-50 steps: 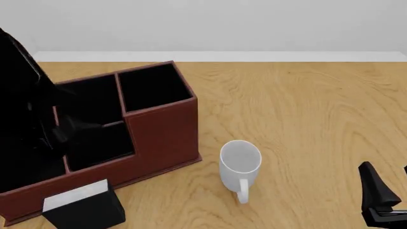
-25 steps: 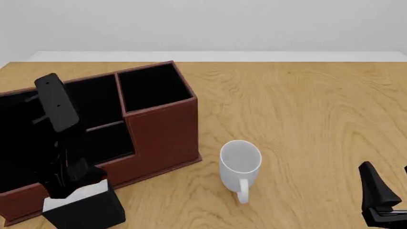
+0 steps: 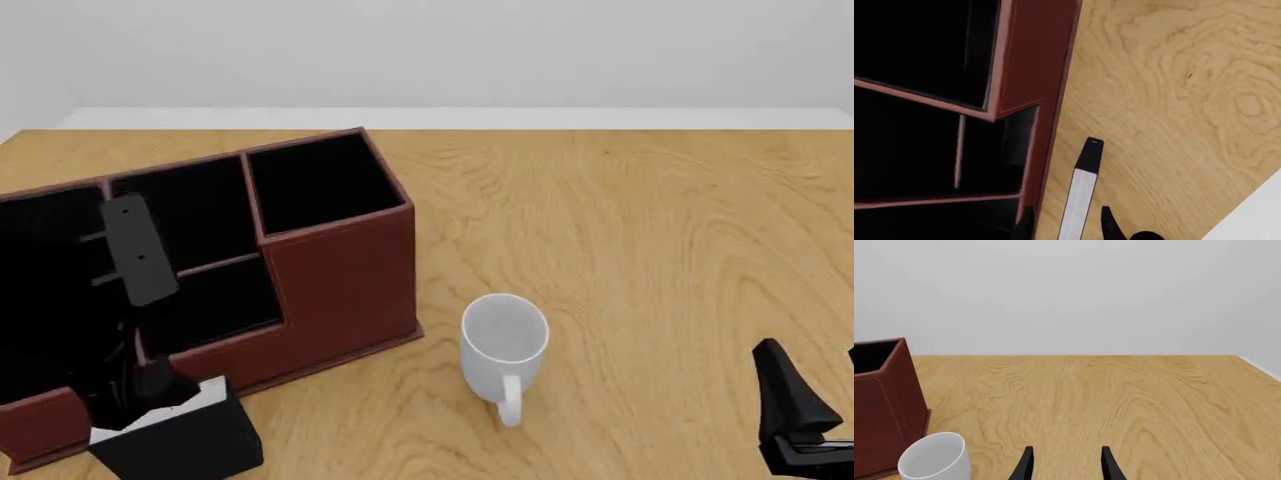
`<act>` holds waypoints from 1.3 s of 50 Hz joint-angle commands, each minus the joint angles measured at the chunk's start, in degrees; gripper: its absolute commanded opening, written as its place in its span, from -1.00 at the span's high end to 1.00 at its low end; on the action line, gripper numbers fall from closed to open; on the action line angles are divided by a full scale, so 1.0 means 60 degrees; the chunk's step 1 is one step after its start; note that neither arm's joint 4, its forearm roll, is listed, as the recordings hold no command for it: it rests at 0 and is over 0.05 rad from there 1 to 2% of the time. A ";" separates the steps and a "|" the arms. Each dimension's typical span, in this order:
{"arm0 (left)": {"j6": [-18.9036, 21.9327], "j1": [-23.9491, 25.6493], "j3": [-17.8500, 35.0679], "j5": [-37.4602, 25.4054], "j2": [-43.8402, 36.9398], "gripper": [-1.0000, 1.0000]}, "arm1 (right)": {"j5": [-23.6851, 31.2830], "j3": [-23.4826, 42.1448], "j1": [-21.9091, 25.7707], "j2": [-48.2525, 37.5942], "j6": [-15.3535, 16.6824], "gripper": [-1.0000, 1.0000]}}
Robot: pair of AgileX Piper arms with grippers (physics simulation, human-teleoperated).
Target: Pick up the book and place it in the front compartment of the caddy.
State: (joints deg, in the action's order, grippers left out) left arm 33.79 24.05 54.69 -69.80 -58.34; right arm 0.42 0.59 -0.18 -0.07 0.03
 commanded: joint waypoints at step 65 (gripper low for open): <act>0.0383 -0.0533 -0.3284 0.2241 -0.0411 -1.00 | 0.0007 0.0007 -0.0006 0.0001 -0.0001 -1.00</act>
State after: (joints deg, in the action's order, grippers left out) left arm 35.57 21.02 37.51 -57.67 -60.72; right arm 0.46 0.64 -0.23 -0.06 0.03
